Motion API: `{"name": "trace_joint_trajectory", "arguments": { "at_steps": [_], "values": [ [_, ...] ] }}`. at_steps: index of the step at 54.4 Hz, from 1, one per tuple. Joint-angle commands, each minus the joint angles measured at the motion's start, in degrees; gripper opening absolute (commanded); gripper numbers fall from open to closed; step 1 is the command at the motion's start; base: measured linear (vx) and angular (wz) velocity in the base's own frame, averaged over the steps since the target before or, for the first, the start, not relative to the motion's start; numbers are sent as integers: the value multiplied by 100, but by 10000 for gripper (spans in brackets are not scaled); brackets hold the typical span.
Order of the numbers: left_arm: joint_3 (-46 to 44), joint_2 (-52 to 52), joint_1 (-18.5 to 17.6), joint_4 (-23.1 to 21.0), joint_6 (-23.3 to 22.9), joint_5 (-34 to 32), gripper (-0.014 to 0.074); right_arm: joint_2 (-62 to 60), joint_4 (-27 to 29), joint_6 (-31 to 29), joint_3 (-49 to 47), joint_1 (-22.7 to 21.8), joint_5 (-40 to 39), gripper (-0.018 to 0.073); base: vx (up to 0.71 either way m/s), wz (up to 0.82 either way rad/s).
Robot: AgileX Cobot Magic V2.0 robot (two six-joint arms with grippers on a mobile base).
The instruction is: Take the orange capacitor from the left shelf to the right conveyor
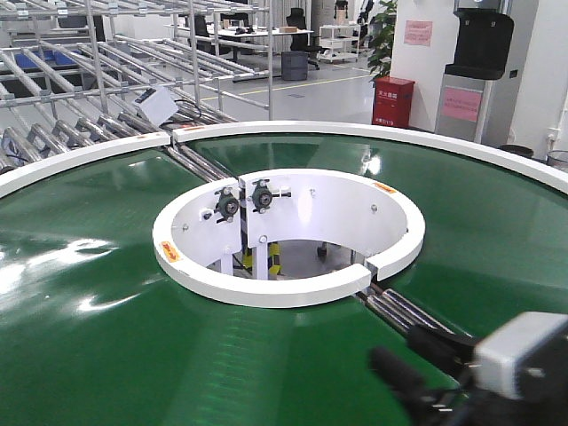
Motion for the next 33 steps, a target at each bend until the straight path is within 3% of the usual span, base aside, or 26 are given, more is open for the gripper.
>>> {"name": "trace_joint_trajectory", "arguments": {
  "at_steps": [1, 2, 9, 14, 33],
  "values": [
    [-171, -22, -44, -27, -32, -466, -6, -1050, -210, 189, -117, -26, 1214, 18, 0, 0],
    [-171, -22, -44, -27, -32, -466, -6, -1183, -218, 203, -117, -26, 1542, -14, 0, 0],
    [-171, -22, -44, -27, -32, -466, -6, -2287, -218, 209, -117, -26, 3237, -12, 0, 0],
    [-171, -22, -44, -27, -32, -483, -6, -2786, -218, 214, -117, -26, 3918, -12, 0, 0],
    [-171, -22, -44, -27, -32, -471, -6, -3630, -218, 214, -117, -26, 4199, -12, 0, 0]
  ]
}}
